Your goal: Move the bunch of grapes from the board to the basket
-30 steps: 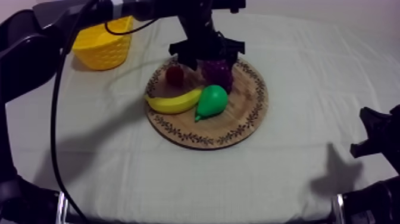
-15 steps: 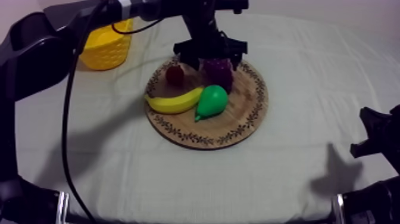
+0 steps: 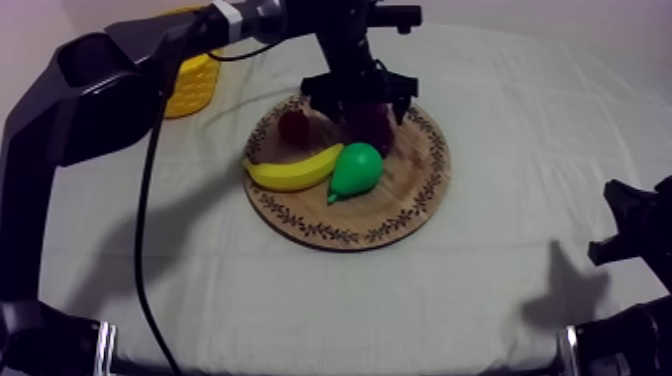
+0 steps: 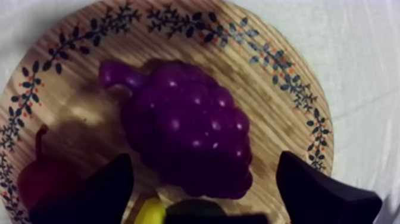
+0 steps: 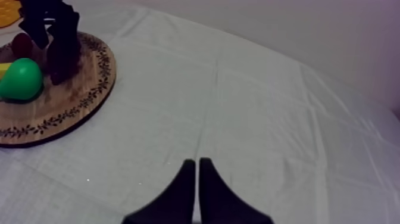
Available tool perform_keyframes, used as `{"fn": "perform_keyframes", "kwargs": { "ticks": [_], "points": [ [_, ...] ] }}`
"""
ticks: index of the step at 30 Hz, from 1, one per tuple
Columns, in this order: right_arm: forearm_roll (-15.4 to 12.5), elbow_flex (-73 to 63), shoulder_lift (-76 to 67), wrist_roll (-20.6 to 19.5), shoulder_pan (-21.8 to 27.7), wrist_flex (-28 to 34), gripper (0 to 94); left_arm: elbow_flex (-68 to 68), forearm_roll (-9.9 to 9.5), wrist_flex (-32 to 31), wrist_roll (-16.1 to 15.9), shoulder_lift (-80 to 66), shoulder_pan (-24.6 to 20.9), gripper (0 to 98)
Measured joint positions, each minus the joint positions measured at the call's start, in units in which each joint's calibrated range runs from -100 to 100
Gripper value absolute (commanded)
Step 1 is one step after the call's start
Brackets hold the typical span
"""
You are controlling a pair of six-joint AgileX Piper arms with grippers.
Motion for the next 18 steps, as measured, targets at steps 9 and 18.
{"fn": "perform_keyframes", "kwargs": {
  "ticks": [9,18],
  "points": [
    [0.0,0.0,0.0,0.0,0.0,0.0,0.5,-5.6,0.76,2.6,-0.6,4.1,-0.7,89.2],
    [0.0,0.0,0.0,0.0,0.0,0.0,0.5,-7.1,1.06,2.9,-0.9,5.5,-1.2,83.2]
  ]
}}
